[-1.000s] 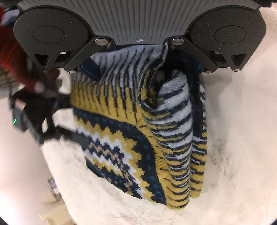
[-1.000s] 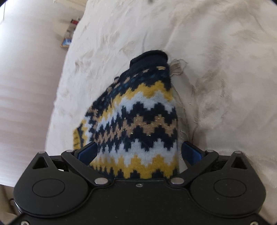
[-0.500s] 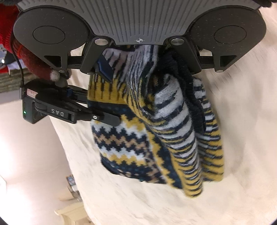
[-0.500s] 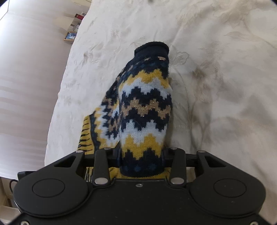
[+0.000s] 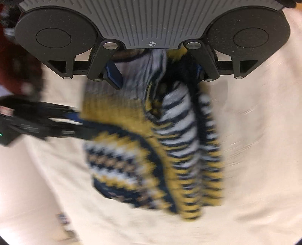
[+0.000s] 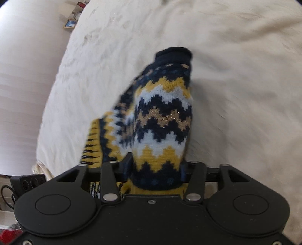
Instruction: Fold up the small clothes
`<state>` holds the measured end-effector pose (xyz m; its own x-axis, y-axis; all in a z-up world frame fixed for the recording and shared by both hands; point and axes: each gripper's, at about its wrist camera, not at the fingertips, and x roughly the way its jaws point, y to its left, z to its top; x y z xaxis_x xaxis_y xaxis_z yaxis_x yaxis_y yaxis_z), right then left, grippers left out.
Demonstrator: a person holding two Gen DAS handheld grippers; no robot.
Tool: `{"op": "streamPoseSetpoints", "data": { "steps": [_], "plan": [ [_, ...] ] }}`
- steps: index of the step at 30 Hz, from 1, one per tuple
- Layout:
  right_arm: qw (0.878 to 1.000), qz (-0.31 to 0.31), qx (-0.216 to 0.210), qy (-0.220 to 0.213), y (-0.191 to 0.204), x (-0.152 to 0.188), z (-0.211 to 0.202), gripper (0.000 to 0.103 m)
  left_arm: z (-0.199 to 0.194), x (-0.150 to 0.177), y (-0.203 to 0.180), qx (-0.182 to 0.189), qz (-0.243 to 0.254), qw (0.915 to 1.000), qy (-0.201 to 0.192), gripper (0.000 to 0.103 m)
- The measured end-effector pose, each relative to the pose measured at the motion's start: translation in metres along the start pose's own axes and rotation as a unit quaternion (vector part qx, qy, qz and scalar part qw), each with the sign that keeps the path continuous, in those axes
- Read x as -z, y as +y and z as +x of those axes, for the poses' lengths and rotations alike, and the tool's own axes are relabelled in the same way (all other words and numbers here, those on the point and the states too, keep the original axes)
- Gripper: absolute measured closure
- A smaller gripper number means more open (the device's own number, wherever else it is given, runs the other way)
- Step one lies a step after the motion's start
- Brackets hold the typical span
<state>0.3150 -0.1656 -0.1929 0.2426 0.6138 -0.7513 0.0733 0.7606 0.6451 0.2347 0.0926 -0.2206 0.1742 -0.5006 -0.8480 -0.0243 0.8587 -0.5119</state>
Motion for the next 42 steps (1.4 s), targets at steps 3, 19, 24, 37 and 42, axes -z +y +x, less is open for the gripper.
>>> {"op": "streamPoseSetpoints", "data": {
  "steps": [3, 19, 24, 37, 42],
  "plan": [
    [0.999, -0.016, 0.02, -0.022, 0.006, 0.002, -0.003, 0.018, -0.006, -0.002, 0.006, -0.05, -0.023, 0.9983, -0.02, 0.03],
    [0.974, -0.114, 0.116, -0.157, 0.034, 0.026, -0.034, 0.0, -0.061, -0.03, -0.035, -0.163, 0.1, 0.9644, -0.182, 0.013],
    [0.968, -0.123, 0.149, -0.16, 0.038, 0.011, -0.027, 0.0, -0.048, -0.047, -0.006, -0.197, 0.082, 0.9638, -0.16, 0.013],
    [0.956, -0.164, 0.231, -0.075, 0.038, -0.024, 0.052, 0.0, -0.029, -0.053, 0.024, -0.212, 0.062, 0.9686, -0.113, 0.007],
    [0.95, -0.193, 0.232, -0.078, 0.042, -0.022, 0.049, 0.0, -0.039, -0.052, 0.02, -0.209, 0.067, 0.9671, -0.128, 0.007]
  ]
}}
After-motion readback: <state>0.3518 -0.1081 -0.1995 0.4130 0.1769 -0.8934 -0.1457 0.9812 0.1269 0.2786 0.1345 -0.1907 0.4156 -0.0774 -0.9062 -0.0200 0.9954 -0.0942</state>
